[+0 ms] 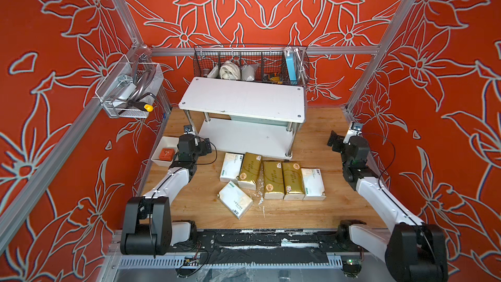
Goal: Place the tissue boxes on the shelf by color
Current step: Pick up the box of tissues from the center of the board.
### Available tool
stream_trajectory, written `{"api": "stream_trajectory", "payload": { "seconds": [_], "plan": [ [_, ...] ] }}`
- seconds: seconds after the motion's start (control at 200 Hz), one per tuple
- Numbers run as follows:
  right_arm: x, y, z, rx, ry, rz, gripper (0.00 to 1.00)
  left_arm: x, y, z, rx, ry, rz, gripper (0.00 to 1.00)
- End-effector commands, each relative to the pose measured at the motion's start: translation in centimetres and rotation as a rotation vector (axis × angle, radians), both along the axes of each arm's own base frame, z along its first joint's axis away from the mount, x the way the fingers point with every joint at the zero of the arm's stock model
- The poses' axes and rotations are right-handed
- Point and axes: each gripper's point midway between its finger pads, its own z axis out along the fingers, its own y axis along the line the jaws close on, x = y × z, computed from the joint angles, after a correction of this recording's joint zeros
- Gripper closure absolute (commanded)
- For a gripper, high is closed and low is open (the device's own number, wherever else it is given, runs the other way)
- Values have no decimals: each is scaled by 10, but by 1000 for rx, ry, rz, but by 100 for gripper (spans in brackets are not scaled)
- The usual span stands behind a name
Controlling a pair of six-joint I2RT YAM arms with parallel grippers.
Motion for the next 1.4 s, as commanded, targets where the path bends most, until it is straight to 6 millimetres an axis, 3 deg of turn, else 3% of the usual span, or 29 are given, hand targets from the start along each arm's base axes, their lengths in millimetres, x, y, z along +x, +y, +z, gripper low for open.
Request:
{"api": "stream_trajectory", "payload": {
  "seconds": [0.0, 0.18, 0.43, 0.641, 0.781, 0.921, 1.201, 1.396],
  "plan": [
    [-24, -7, -7, 232, 12, -103, 1, -29, 0, 3, -97, 85, 87, 2],
    [-36, 30, 4, 399, 37, 67, 1, -66, -16, 19, -203, 132, 147, 2],
    [-75, 86, -13, 581, 201, 311, 3, -128, -50, 18, -278, 262, 119, 2],
    [-125, 127, -13, 466, 366, 511, 1, -157, -79, 7, -346, 342, 37, 2],
    [-155, 143, -20, 409, 468, 584, 1, -165, -101, 7, -384, 358, -58, 2],
    [-172, 150, -33, 397, 547, 609, 1, -164, -124, 8, -381, 382, -143, 2],
    [-179, 146, -58, 252, 686, 591, 1, -150, -171, 4, -319, 437, -287, 2],
    [-174, 162, -62, 233, 715, 640, 1, -134, -206, -2, -241, 481, -392, 2]
  ]
}}
